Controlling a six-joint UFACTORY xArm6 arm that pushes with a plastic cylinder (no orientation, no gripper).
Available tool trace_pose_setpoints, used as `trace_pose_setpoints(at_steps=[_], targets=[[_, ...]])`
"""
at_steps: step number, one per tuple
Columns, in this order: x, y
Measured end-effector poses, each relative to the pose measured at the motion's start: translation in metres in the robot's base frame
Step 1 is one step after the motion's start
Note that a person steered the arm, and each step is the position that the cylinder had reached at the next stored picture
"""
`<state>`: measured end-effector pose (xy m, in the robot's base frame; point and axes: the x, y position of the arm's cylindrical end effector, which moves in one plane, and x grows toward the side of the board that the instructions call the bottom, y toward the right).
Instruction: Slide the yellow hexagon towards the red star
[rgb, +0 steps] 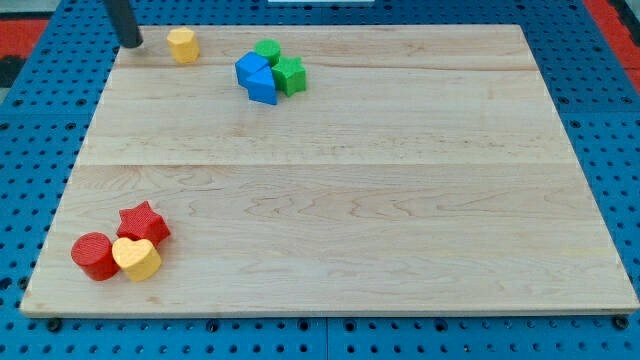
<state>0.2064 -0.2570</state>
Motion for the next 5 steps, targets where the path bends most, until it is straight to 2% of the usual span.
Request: trace_pose_setpoints(at_steps=[1, 2, 3, 4, 5], targets=[[-0.014, 0.051], [0.054, 0.089], [0.139, 0.062], [0.195, 0.063], [0.177, 0.071]])
